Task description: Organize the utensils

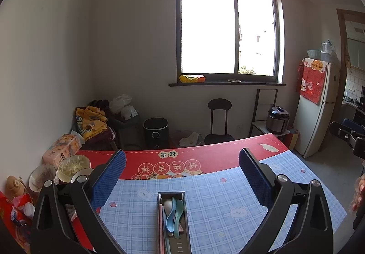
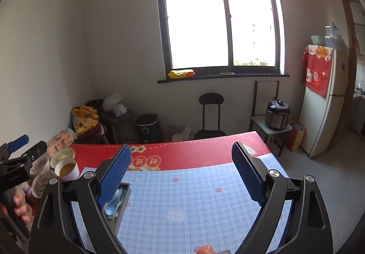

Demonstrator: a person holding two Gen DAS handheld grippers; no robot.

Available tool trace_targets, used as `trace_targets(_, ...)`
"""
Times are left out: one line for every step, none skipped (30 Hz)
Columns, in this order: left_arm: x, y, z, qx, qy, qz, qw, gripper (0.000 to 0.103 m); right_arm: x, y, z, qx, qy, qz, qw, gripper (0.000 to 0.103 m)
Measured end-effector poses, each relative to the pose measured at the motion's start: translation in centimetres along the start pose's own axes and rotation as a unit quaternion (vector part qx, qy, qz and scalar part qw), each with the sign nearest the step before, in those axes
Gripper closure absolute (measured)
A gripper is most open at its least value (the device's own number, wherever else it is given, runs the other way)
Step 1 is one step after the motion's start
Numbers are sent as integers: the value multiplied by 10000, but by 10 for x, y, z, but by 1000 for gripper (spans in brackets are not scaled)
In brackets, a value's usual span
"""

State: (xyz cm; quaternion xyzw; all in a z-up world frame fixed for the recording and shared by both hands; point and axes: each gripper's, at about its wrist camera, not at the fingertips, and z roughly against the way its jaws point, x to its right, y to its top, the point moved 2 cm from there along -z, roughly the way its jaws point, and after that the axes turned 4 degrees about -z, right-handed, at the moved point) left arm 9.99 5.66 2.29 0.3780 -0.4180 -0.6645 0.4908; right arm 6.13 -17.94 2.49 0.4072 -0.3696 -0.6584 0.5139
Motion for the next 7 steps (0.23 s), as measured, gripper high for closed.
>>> trace_targets(1,0,0,6,12,-12,10000,6,-1,-1,0,6,-4,3,10000,17)
trace_targets(1,0,1,15,30,-28,10000,6,-1,-1,0,12,-8,2,10000,17)
trace_targets(1,1,2,24,43,-41,10000,6,-1,-1,1,18,-8,-3,10000,17)
trace_targets(2,1,2,31,46,-49,10000,6,-1,-1,1,20,-6,-8,10000,17)
trace_targets(2,1,2,34,47,-52,10000,6,-1,-1,1,23,-8,-11,10000,17)
trace_targets(2,1,2,31,47,-55,10000,6,-1,-1,1,22,-11,-13,10000,17)
trace_targets(2,0,3,34,56,-65,10000,6,-1,-1,1,22,-5,-14,10000,17)
